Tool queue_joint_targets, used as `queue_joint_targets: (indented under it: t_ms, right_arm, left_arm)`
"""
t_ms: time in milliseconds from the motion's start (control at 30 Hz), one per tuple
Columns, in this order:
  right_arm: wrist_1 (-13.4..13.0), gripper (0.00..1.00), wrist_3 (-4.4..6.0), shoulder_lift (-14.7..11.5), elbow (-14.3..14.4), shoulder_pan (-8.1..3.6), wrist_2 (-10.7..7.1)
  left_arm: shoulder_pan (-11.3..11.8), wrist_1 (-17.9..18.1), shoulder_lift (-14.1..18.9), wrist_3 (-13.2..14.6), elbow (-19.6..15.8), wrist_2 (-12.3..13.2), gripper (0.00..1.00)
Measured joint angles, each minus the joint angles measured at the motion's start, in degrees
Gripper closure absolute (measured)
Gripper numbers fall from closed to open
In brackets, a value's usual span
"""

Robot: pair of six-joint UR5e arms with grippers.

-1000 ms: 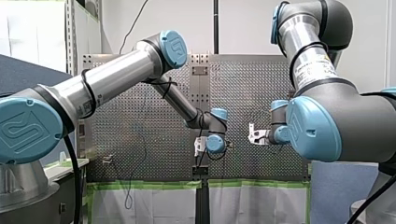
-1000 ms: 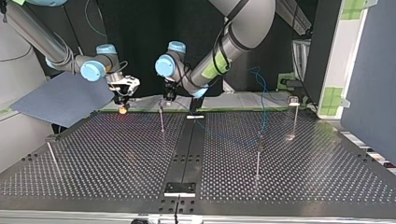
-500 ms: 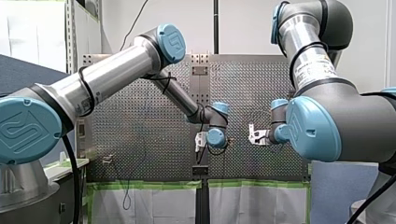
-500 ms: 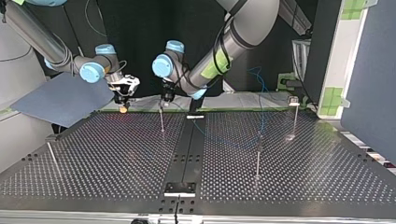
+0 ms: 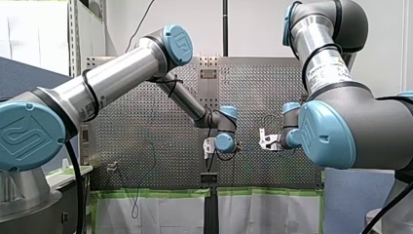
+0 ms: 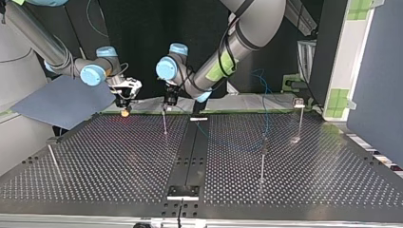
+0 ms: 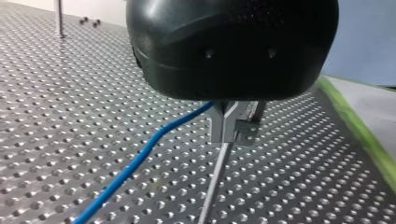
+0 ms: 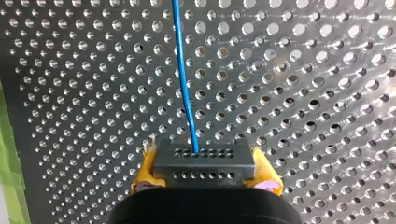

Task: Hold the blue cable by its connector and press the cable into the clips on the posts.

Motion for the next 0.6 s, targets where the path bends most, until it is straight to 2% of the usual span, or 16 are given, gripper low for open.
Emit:
queue_joint_targets:
  t_ms: [333,600]
  right_arm:
    - [-0.1,1.00,-0.09,0.0,-0.1,-0.01,-0.06]
    - [-0.4,1.00,-0.13,0.0,-0.2,0.06,-0.06]
  left_arm:
    - [0.3,1.7,-0.4,-1.8,0.0,0.3,1.00]
    - [0.5,2.1,-1.2,-2.1,0.0,0.6,1.00]
